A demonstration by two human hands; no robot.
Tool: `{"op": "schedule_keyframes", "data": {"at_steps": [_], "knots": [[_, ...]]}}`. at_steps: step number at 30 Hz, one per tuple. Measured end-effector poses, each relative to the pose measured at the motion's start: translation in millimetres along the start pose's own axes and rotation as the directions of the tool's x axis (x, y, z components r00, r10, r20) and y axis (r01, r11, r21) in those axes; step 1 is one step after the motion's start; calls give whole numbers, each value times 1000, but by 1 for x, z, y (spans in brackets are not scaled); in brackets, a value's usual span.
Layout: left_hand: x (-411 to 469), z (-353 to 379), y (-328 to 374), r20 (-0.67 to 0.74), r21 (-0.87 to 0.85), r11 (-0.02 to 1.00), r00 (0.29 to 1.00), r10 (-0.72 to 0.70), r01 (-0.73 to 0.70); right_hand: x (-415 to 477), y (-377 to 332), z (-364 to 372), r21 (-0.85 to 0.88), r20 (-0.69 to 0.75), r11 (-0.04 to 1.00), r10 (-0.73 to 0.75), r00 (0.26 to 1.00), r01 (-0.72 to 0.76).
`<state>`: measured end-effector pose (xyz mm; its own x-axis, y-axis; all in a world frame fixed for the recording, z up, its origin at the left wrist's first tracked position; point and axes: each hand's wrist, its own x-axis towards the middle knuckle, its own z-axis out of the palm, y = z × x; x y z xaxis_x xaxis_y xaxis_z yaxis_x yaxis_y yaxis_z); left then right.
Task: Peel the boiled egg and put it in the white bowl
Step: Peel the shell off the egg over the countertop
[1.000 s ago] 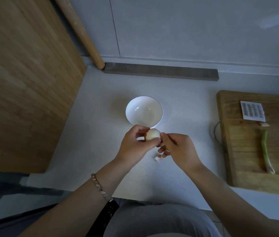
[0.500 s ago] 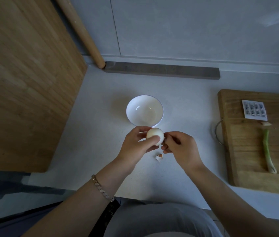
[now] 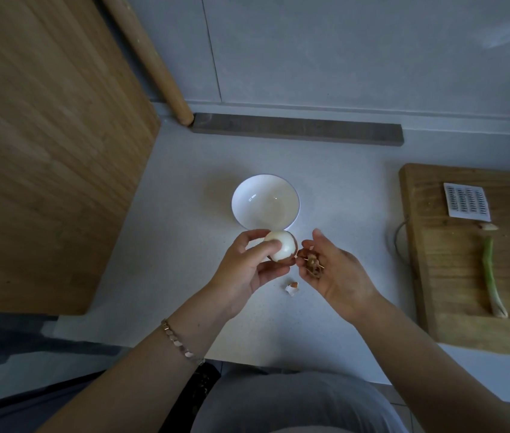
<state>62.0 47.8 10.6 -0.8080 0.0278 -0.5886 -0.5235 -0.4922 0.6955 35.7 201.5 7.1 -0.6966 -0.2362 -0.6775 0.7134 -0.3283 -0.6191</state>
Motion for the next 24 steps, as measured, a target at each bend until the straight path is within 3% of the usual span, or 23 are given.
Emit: {"op": "schedule_keyframes", "data": {"at_steps": [4,7,12,16,21,24], "knots": [[0,-1,1,28,15,1000,999,-22,22,0,3,2,-233,36,959,-159,987,163],[0,0,0,24,26,999,999,-32,31,2,5,4,-427,22,854,-319,947,298],[3,1,-3,-35,56,998,999,-38,40,2,11,3,-556,92,678,-525,846,481],[4,3,-6,-76,83,996,996,-36,43,3,18,2,-699,135,499,-612,780,512],[4,4,-8,-112,125,992,993,-17,32,4,19,3,-736,163,404,-674,720,544],[5,4,-10,-156,184,982,988,-1,30,5,19,3,-737,166,410,-661,732,537]]}}
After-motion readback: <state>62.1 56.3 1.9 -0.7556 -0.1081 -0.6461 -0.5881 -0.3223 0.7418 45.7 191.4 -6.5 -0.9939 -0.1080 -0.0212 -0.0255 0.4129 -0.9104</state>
